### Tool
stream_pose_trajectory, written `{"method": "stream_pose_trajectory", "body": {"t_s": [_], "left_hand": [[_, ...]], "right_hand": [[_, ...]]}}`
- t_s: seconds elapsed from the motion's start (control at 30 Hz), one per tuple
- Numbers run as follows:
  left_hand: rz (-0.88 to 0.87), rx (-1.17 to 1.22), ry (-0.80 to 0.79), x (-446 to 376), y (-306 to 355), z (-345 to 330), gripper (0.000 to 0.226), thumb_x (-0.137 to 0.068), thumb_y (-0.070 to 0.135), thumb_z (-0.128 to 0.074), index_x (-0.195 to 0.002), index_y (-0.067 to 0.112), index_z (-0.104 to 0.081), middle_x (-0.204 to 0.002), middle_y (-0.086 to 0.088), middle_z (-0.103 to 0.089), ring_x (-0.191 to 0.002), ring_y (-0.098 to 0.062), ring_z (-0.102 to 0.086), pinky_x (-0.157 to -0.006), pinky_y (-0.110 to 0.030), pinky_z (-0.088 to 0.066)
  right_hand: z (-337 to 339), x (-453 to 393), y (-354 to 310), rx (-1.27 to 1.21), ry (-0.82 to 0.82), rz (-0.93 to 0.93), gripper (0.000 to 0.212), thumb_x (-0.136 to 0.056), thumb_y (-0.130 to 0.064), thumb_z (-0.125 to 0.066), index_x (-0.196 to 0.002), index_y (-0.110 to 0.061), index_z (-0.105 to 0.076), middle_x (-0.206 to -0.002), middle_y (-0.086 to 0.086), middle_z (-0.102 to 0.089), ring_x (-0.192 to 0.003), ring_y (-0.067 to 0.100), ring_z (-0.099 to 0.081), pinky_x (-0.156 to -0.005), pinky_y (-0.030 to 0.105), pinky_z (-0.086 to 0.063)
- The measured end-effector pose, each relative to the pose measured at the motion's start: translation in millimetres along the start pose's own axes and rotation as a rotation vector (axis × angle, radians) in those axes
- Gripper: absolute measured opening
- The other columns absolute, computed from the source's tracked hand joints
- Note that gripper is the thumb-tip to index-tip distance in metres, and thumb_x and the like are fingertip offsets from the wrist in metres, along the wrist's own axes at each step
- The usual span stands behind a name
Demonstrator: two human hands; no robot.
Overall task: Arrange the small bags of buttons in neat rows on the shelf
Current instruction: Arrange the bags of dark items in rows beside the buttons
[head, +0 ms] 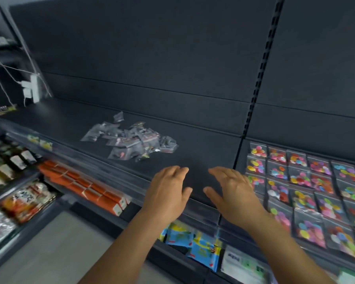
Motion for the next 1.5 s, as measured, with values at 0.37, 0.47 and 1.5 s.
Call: {"method": "stream_pose_trajectory", "body": {"t_s": [0.37, 0.47, 1.5], "left_hand": [[0.085, 0.046, 0.023, -45.2, -115.9, 16.0, 0.060, -0.094, 0.036, -0.052, -0.146, 0.020, -0.028, -0.143, 0.000, -0.041, -0.132, -0.018, -0.035, -0.110, -0.032, -0.027], [0.140, 0.060, 0.046, -63.4, -137.2, 12.0, 0.062, -0.094, 0.034, -0.053, -0.147, 0.021, -0.024, -0.145, 0.000, -0.038, -0.133, -0.019, -0.033, -0.110, -0.034, -0.028], [0.258, 0.635, 0.270, -134.3, -194.0, 21.4, 0.016, -0.091, 0.019, -0.058, -0.084, 0.032, -0.064, -0.077, 0.023, -0.062, -0.076, 0.010, -0.059, -0.066, -0.003, -0.042]], "right_hand": [[-40.2, -102.1, -73.9, -0.039, -0.015, 0.034, 0.055, -0.092, -0.044, -0.050, -0.140, -0.022, -0.038, -0.144, -0.004, -0.042, -0.135, 0.018, -0.034, -0.111, 0.035, -0.022], [-51.3, -133.9, -76.4, -0.043, -0.038, 0.054, 0.052, -0.092, -0.040, -0.051, -0.140, -0.021, -0.039, -0.143, -0.003, -0.043, -0.134, 0.018, -0.035, -0.111, 0.035, -0.024], [-81.2, -227.5, -80.0, -0.567, 0.214, -0.211, 0.015, -0.086, -0.017, -0.057, -0.074, -0.025, -0.054, -0.065, -0.008, -0.061, -0.056, 0.006, -0.056, -0.052, 0.019, -0.040]]}}
Point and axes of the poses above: each hand's wrist, its own x-axis away from the middle knuckle, its own z-axis out of the back of the hand, y = z × x, the point moved 1 cm from there along -x, towards the middle knuckle
